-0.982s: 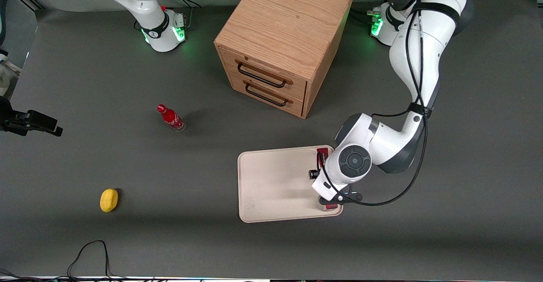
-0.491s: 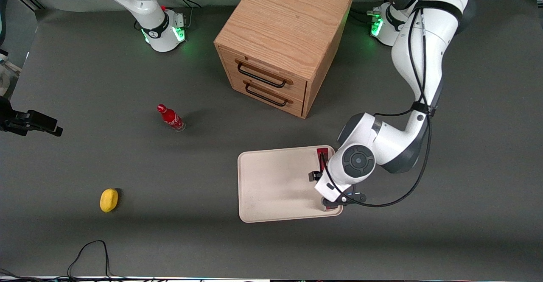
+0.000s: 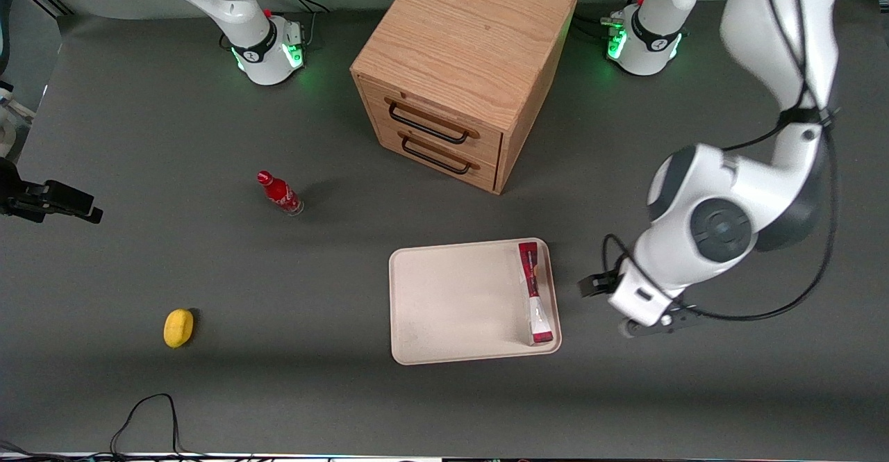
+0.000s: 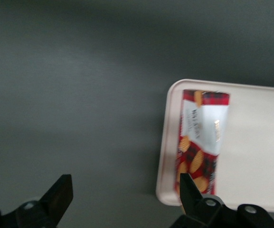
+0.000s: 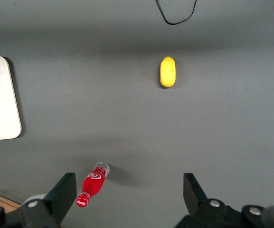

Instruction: Place red cookie box on tray

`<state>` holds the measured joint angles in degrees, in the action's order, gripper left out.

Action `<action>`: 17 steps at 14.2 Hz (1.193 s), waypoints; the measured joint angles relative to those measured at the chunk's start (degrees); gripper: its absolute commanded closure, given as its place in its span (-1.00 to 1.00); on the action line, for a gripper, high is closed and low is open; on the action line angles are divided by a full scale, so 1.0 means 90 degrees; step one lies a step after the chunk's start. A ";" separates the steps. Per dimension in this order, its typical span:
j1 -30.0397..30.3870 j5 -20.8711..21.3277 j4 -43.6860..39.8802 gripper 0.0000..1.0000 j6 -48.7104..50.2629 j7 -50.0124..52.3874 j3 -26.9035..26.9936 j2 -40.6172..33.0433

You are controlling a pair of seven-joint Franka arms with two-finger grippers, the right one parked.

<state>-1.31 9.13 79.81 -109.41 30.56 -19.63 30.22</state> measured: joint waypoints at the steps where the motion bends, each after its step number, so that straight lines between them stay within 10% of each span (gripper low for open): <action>1: 0.0213 -0.0014 0.0432 -1.00 -0.0001 -0.0205 -0.0006 -0.0431; 8: 0.0324 -0.0502 0.2338 -1.00 0.0926 -0.2296 0.1674 -0.2960; 17: 0.0084 -0.0610 0.2011 -1.00 0.1600 -0.2949 0.2485 -0.3251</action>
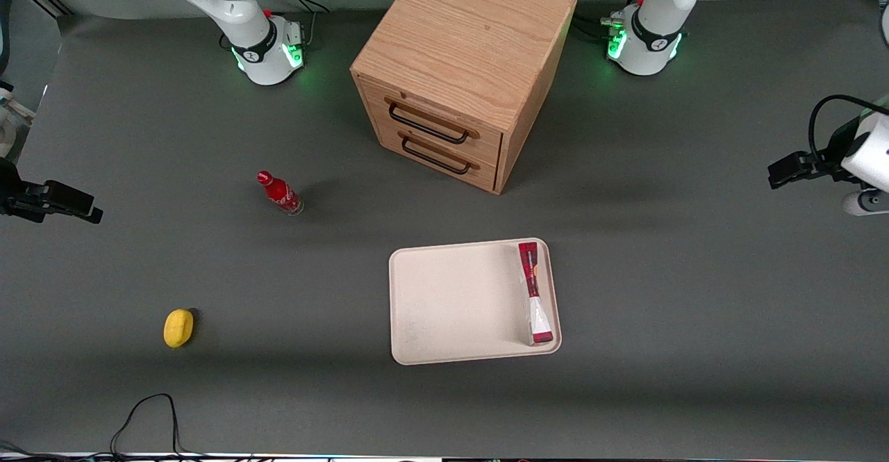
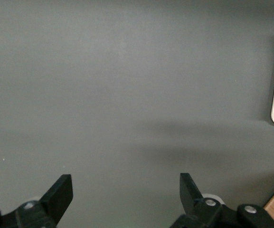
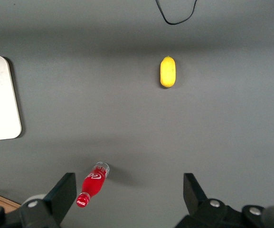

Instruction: Place red cookie box on tray

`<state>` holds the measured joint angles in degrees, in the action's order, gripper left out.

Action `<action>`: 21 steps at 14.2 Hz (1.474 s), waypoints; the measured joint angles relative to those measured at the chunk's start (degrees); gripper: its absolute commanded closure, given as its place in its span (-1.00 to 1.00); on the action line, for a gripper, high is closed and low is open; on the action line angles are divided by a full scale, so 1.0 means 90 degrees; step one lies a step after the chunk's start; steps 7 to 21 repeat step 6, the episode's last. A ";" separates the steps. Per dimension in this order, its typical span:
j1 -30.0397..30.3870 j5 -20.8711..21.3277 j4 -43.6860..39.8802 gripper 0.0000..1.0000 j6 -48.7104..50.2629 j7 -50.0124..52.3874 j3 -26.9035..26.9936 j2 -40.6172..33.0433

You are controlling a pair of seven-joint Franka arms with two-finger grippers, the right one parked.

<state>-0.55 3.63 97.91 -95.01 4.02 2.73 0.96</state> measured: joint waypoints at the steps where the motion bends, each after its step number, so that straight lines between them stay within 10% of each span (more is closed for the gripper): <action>1: -0.0002 -0.0064 -0.0127 -1.00 0.0146 0.0000 0.0024 0.0001; 21: 0.0017 -0.0164 -0.0621 -1.00 0.0821 0.0001 -0.0014 0.0027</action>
